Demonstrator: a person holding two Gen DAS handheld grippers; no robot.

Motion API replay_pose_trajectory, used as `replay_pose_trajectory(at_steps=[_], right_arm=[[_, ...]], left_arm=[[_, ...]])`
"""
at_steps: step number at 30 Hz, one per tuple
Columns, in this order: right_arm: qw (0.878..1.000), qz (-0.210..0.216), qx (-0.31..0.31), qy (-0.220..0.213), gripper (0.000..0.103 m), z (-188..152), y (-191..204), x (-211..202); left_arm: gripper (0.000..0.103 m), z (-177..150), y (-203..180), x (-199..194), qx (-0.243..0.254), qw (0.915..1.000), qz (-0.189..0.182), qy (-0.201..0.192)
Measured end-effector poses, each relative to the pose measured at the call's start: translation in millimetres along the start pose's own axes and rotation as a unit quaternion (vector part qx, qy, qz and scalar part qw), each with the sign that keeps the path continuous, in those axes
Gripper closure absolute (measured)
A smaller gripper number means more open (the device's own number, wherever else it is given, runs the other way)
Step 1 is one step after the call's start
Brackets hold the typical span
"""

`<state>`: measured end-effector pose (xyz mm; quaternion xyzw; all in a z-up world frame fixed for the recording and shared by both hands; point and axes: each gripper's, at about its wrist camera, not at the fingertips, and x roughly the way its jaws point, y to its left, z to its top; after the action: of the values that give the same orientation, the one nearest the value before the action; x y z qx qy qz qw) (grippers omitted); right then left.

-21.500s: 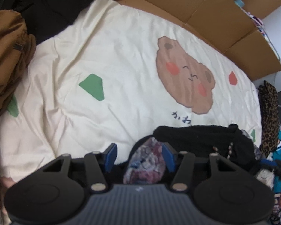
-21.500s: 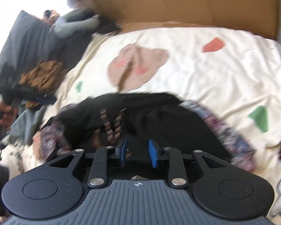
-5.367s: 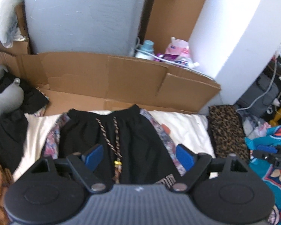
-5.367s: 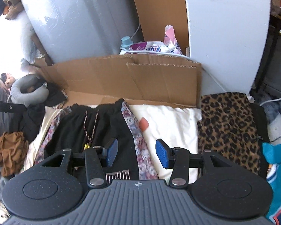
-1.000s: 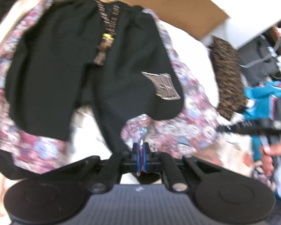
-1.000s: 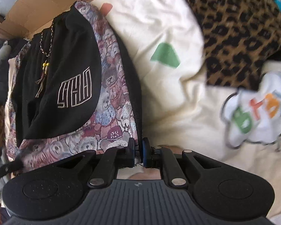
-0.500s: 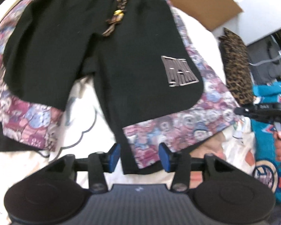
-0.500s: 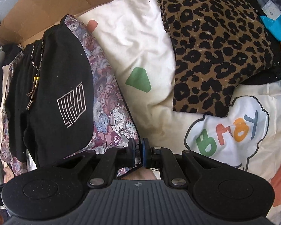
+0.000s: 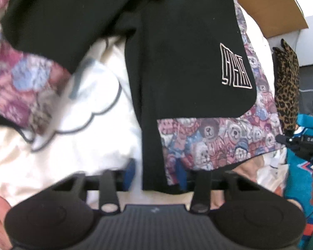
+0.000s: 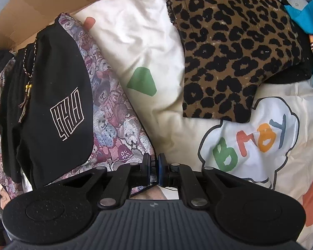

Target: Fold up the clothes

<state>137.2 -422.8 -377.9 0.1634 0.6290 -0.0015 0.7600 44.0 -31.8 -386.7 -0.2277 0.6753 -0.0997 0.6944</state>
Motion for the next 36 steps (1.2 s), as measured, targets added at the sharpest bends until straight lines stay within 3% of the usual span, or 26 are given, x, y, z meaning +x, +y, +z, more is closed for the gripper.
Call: replay_pose_trajectory(at_steps=[11, 14, 17, 19, 20, 27, 36], right_arm=[[1.000, -0.006, -0.003, 0.004, 0.097, -2.5, 2.3, 4.6], [1.000, -0.011, -0.007, 0.004, 0.097, -2.2, 1.9, 4.9], [1.000, -0.015, -0.008, 0.005, 0.097, -1.6, 0.0, 7.9], [1.000, -0.016, -0.003, 0.005, 0.097, -1.7, -2.1, 10.3], [1.000, -0.016, 0.000, 0.006, 0.097, -1.8, -3.0, 11.3], [1.000, -0.013, 0.000, 0.010, 0.097, -4.3, -5.6, 14.0], [0.999, -0.043, -0.001, 0.003, 0.099, -7.2, -13.4, 17.5]], left_arm=[[0.098, -11.1, -35.3, -50.6, 0.039, 0.9991, 0.008, -0.014], [0.097, -13.1, -42.6, -61.6, 0.050, 0.9987, -0.011, -0.003], [0.075, -15.3, -45.8, -58.2, 0.049, 0.9977, -0.032, 0.035], [0.062, -15.1, -45.2, -63.6, 0.056, 0.9980, -0.020, 0.023], [0.059, -14.3, -44.2, -67.0, 0.058, 0.9981, -0.015, 0.014], [0.058, 5.2, -9.6, -69.8, -0.018, 0.9995, -0.006, -0.027], [0.061, 16.2, 18.6, -39.2, -0.065, 0.9973, 0.006, -0.032]])
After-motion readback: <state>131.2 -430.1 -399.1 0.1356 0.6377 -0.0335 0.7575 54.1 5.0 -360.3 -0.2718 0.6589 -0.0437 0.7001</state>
